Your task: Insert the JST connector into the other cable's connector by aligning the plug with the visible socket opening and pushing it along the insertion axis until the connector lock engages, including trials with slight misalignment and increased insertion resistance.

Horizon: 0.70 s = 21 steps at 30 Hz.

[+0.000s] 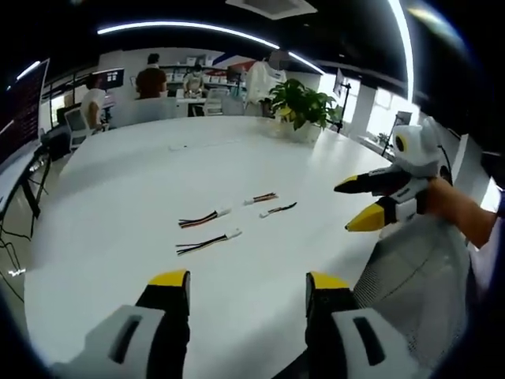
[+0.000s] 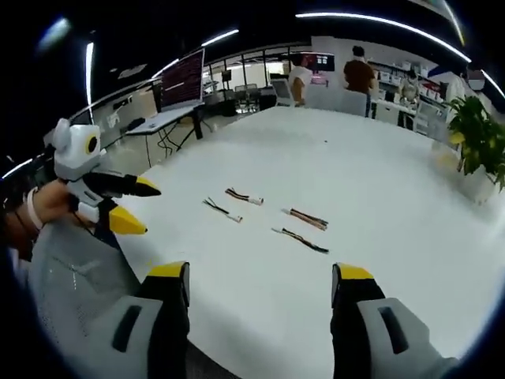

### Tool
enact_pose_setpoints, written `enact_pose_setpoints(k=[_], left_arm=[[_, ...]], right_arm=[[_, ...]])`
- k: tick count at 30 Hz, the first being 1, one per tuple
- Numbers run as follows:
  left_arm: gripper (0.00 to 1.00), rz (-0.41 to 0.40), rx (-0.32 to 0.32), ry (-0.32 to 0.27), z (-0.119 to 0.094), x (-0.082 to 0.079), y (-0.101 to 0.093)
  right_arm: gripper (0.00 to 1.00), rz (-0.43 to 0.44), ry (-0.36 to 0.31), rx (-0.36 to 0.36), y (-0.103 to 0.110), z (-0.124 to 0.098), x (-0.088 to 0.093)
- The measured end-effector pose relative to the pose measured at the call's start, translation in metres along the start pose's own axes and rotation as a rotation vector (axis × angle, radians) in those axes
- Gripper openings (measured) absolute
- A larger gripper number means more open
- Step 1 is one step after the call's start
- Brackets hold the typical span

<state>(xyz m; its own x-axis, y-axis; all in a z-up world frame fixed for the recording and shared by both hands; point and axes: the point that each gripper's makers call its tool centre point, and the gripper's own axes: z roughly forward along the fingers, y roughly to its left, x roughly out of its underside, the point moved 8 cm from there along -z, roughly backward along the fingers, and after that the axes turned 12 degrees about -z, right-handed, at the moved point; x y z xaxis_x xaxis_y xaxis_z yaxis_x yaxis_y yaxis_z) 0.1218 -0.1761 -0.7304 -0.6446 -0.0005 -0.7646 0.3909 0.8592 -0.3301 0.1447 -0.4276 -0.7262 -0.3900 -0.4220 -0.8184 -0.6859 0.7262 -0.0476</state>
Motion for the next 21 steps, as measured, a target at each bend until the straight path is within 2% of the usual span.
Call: enact_pose_setpoints(k=[3, 9, 12, 14, 17, 21], left_arm=[[0.58, 0.002, 0.013, 0.002, 0.001, 0.0, -0.002], [0.58, -0.011, 0.029, -0.012, -0.001, -0.005, -0.004], [0.58, -0.015, 0.036, -0.02, -0.003, -0.009, -0.004], [0.58, -0.002, 0.039, -0.032, -0.003, -0.015, -0.003], [0.58, 0.027, 0.036, -0.045, -0.002, -0.023, 0.0], [0.58, 0.049, 0.036, -0.055, -0.001, -0.032, 0.006]], right_arm=[[0.71, -0.007, -0.049, 0.016, -0.002, -0.003, -0.005], [0.66, -0.008, -0.068, 0.034, -0.005, -0.008, -0.007], [0.62, -0.083, -0.113, 0.085, -0.009, -0.013, -0.016], [0.63, -0.105, -0.137, 0.099, -0.012, -0.016, -0.023], [0.58, -0.14, -0.196, 0.135, -0.019, -0.021, -0.033], [0.58, -0.161, -0.221, 0.154, -0.028, -0.027, -0.043]])
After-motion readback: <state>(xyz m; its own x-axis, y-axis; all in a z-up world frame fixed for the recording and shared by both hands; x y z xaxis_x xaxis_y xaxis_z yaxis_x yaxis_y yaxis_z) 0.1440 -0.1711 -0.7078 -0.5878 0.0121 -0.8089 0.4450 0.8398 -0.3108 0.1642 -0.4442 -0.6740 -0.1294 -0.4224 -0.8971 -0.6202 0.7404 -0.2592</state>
